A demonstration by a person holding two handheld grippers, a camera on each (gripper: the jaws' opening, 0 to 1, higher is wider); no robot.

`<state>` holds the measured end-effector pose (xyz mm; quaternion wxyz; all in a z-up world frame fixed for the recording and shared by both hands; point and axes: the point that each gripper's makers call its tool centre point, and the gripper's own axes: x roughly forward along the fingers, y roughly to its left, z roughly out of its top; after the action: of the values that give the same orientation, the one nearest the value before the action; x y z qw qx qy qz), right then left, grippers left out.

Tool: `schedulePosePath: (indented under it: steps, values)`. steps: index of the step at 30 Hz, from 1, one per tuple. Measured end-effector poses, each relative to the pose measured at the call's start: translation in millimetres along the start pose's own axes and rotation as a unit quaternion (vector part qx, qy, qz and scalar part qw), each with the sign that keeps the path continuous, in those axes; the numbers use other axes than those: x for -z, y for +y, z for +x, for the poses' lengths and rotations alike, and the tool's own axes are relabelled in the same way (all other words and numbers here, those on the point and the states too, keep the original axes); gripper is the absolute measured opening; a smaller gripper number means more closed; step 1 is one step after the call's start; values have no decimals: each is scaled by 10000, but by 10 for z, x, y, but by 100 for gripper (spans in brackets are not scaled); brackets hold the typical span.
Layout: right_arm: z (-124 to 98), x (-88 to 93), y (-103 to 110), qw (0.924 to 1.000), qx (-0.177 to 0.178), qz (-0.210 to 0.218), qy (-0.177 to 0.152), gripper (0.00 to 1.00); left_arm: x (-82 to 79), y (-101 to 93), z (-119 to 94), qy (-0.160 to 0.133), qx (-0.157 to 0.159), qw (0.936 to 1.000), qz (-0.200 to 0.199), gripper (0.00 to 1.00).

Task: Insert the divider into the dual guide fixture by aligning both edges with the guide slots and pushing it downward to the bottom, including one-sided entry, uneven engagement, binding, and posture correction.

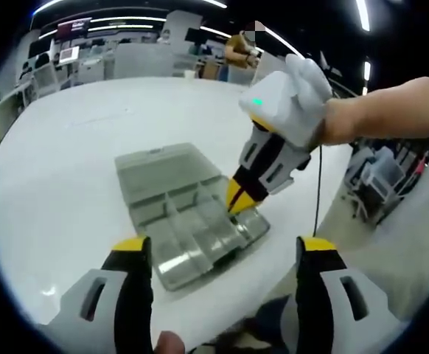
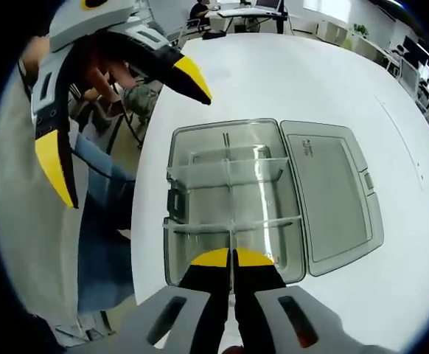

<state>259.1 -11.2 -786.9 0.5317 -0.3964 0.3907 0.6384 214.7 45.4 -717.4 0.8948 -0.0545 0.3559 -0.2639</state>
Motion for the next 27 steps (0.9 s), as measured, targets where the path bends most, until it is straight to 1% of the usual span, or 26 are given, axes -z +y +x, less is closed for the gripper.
schedulePosePath:
  steps: [8,13,16,18,25,27]
  values:
    - [9,2,-14,9999,73,34,61,0,19,-11,-16,1,-6,10000,-1,77]
    - [19,12,-17,9998,158,102,31,0,22,-17,-22,-12,-19,10000,1,77]
    - [18,7,-7,9998,150,16,89,0,30,-33,-21,1,-5,10000,12,77]
    - [20,7,-5,9998,139,70,93,0,24,-41,-18,-6,3,10000,12,77]
    - [26,2,18,9997,165,-156,116,0,24,-40,-9,7,10,10000,20,77]
    - [22,-1,15,9997,161,-150,126,0,10,-39,-15,9,5,10000,38,77]
